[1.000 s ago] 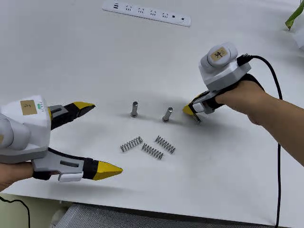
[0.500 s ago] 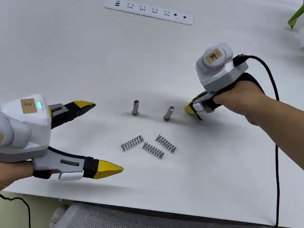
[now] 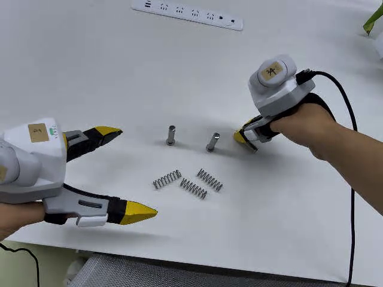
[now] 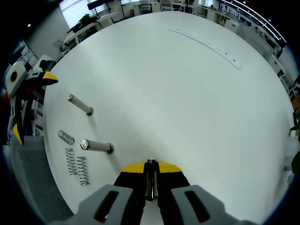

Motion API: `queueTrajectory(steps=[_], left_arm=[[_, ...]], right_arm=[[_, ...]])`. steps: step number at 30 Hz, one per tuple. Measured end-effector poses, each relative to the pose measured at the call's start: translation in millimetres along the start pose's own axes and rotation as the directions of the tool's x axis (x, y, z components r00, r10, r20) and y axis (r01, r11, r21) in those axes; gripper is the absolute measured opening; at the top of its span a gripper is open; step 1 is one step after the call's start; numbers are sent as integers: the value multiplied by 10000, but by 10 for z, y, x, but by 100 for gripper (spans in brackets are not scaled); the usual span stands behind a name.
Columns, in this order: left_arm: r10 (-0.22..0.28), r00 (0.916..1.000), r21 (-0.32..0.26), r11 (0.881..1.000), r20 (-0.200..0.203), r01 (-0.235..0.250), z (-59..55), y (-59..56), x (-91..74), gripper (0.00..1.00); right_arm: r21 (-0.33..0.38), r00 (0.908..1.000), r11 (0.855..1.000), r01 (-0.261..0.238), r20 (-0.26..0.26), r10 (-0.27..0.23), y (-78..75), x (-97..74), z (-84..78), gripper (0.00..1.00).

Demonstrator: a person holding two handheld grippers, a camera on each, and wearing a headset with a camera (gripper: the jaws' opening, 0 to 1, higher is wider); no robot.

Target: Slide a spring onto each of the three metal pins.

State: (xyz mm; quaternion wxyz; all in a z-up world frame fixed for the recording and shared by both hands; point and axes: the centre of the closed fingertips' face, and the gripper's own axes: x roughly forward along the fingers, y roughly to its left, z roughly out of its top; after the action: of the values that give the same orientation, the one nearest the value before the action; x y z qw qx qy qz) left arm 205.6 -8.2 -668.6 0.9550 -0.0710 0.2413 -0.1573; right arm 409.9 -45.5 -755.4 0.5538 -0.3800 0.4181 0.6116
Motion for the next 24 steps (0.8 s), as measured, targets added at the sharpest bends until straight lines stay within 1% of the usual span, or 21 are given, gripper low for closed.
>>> queueTrajectory(steps=[3, 7, 10, 12, 18, 20, 24], left_arm=[[-7, 10000, -3, 10000, -8, 7, -6, 4, -1, 100], [2, 10000, 18, 10000, 11, -2, 19, -10, 4, 100], [-13, 10000, 49, 10000, 4, 13, 27, -18, 7, 100], [-32, 10000, 57, 10000, -7, 32, 33, -28, 9, 100], [-79, 10000, 54, 10000, -51, 79, 25, -37, 12, 100], [-83, 9999, 80, 9999, -59, 84, 15, -25, 7, 100], [-95, 9999, 107, 9999, -75, 96, 27, -43, 14, 100]], right_arm=[[51, 9999, 10000, -35, 129, 34, -15, -28, 6, 9], [105, 9992, 9999, -84, 389, 80, 32, -90, 35, 9], [148, 9982, 9998, -100, 593, 91, 3, -107, 50, 9], [169, 9971, 9997, -153, 744, 140, 36, -146, 45, 9], [128, 9937, 9998, -181, 1107, 166, 59, -210, 50, 9], [146, 9923, 9997, -189, 1228, 170, 68, -241, 47, 9], [140, 9888, 9997, -177, 1487, 154, 84, -304, 32, 9]])
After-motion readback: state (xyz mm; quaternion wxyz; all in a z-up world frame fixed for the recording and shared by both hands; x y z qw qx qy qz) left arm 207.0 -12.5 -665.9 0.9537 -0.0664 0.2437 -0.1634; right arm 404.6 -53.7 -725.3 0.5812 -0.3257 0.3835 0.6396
